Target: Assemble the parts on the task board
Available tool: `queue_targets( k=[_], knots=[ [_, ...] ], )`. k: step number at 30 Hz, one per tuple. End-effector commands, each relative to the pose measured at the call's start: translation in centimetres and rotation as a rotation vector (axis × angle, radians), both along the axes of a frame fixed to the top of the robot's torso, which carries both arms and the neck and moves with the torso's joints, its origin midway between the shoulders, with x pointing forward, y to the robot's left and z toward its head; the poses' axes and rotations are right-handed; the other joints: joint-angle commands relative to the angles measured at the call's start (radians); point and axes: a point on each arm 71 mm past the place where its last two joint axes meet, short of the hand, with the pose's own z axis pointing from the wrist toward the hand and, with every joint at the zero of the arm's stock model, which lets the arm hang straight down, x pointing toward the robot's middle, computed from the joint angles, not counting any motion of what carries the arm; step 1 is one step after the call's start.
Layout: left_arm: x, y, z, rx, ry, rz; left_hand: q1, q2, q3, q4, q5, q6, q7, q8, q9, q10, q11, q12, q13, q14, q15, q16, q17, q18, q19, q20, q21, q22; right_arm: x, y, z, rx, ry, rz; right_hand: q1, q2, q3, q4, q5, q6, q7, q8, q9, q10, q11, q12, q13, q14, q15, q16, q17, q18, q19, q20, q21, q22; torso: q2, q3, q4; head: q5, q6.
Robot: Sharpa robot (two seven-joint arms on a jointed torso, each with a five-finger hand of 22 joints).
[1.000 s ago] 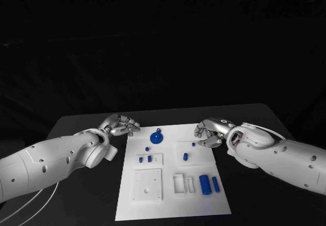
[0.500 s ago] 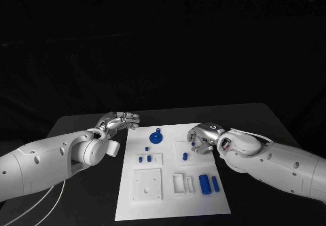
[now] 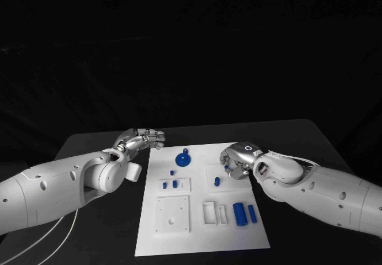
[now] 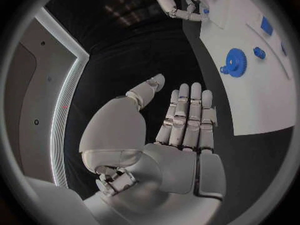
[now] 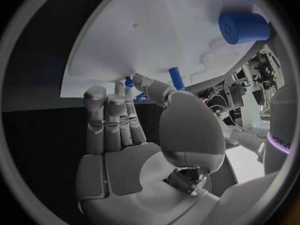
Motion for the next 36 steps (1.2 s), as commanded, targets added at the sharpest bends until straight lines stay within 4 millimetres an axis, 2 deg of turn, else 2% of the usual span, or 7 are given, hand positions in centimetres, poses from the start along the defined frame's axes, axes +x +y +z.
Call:
queue_targets(
  k=[1, 10, 20, 24, 30, 36],
  knots=[
    [0.0, -0.2, 0.3, -0.019, -0.014, -0.016, -0.008, 0.003, -0.007, -0.001, -0.005, 0.0, 0.005, 0.006, -0.001, 0.0, 0.009, 0.002, -0.002, 0.005, 0.002, -0.005, 0.002, 0.008, -0.005, 0.005, -0.006, 0.001, 0.0, -0.2, -0.2, -0.065, -0.049, -0.017, 0.011, -0.002, 0.012, 0.003, -0.004, 0.01, 0.001, 0.008, 0.002, 0.014, 0.002, -0.002, 0.002, 0.001, -0.005, 0.004, -0.002, 0.116, 0.007, 0.0, -0.004, 0.006, -0.001, -0.0006, 0.0, -0.002, -0.002],
    [0.1, -0.1, 0.2, -0.016, -0.009, -0.015, -0.009, 0.002, -0.008, 0.0, -0.007, 0.0, 0.006, 0.007, -0.001, 0.001, 0.013, 0.002, -0.004, 0.01, 0.004, -0.009, 0.006, 0.01, -0.004, 0.006, -0.008, 0.002, -0.1, -0.1, -0.4, -0.092, -0.046, -0.008, 0.012, -0.006, 0.031, 0.009, -0.005, 0.033, -0.009, 0.021, 0.008, 0.019, 0.001, -0.007, 0.004, 0.004, -0.006, 0.007, -0.003, 0.116, 0.011, -0.003, -0.003, 0.008, -0.002, 0.0007, -0.0017, -0.003, -0.001],
    [0.1, -0.2, 0.2, -0.015, -0.005, -0.016, -0.01, 0.002, -0.009, 0.001, -0.009, -0.001, 0.006, 0.007, -0.002, 0.003, 0.014, 0.002, -0.007, 0.016, 0.003, -0.012, 0.011, 0.011, -0.002, 0.006, -0.009, 0.003, -0.4, 0.4, -0.6, -0.089, -0.025, 0.01, 0.008, -0.004, 0.03, 0.009, -0.005, 0.046, -0.015, 0.027, 0.012, 0.035, -0.005, -0.001, 0.013, 0.006, -0.011, 0.009, -0.003, 0.116, 0.015, -0.005, -0.002, 0.01, -0.001, 0.001, 0.0001, -0.001, -0.004],
    [0.0, -0.4, 0.1, -0.02, 0.003, -0.023, -0.01, 0.002, -0.009, 0.002, -0.009, -0.001, 0.006, 0.008, -0.002, 0.003, 0.015, 0.002, -0.009, 0.021, 0.002, -0.013, 0.014, 0.012, 0.001, 0.005, -0.008, 0.004, -0.4, 0.4, -0.7, -0.087, -0.014, 0.01, 0.005, 0.002, 0.03, 0.01, -0.004, 0.052, -0.017, 0.029, 0.013, 0.04, -0.007, 0.0, 0.017, 0.006, -0.013, 0.01, -0.003, 0.116, 0.015, -0.005, -0.001, 0.011, -0.001, -0.0003, -0.0001, -0.003, -0.005],
    [0.0, -0.5, 0.1, -0.02, 0.005, -0.025, -0.011, 0.002, -0.01, 0.002, -0.009, -0.001, 0.006, 0.008, -0.002, 0.004, 0.015, 0.002, -0.01, 0.025, 0.0, -0.014, 0.017, 0.013, 0.003, 0.005, -0.008, 0.005, -0.5, 0.8, -0.9, -0.084, -0.009, 0.014, 0.004, 0.004, 0.03, 0.009, -0.005, 0.055, -0.019, 0.03, 0.014, 0.042, -0.008, 0.0, 0.019, 0.006, -0.014, 0.01, -0.003, 0.116, 0.015, -0.005, -0.001, 0.012, -0.001, 0.0001, -0.0009, -0.003, -0.007],
    [0.0, -0.4, 0.1, -0.019, 0.008, -0.024, -0.011, 0.002, -0.01, 0.002, -0.009, -0.001, 0.007, 0.008, -0.003, 0.004, 0.015, 0.002, -0.011, 0.026, 0.0, -0.015, 0.019, 0.013, 0.004, 0.004, -0.008, 0.006, -0.5, 0.7, -1.2, -0.103, -0.022, 0.003, 0.008, 0.012, 0.034, 0.007, -0.004, 0.061, -0.021, 0.033, 0.015, 0.048, -0.01, 0.003, 0.023, 0.006, -0.016, 0.01, -0.003, 0.116, 0.014, -0.006, -0.002, 0.012, -0.001, -0.0001, 0.0008, -0.004, -0.008]
  ],
)
